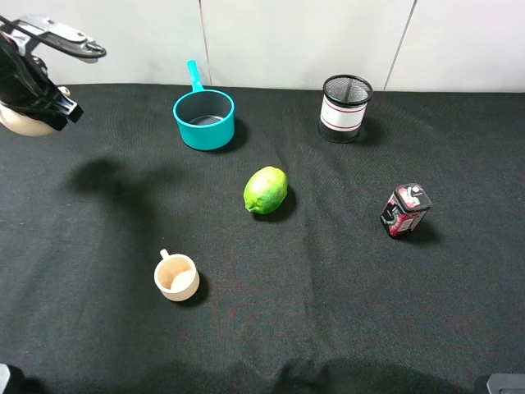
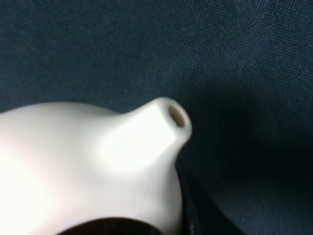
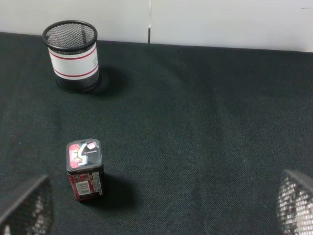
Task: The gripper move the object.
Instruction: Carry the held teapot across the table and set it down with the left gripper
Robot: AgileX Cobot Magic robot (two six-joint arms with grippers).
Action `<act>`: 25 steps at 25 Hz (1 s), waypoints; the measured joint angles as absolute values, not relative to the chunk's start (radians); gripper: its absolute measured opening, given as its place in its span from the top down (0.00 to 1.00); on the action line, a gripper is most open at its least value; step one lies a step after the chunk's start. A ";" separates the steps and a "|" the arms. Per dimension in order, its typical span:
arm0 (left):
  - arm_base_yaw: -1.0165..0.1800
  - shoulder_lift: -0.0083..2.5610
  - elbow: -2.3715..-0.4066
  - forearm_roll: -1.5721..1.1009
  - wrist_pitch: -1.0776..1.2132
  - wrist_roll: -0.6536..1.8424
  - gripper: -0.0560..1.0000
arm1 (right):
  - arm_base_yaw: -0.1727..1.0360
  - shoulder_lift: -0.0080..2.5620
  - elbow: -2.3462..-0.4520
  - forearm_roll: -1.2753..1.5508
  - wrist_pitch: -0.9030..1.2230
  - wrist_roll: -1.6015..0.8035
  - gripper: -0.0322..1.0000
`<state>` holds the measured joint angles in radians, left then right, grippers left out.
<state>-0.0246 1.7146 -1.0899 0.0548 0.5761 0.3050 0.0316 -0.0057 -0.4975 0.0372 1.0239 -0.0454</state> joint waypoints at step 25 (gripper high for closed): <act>-0.305 1.625 -1.090 0.054 0.773 0.305 0.85 | 0.032 -0.006 -0.497 0.037 1.024 -0.045 0.30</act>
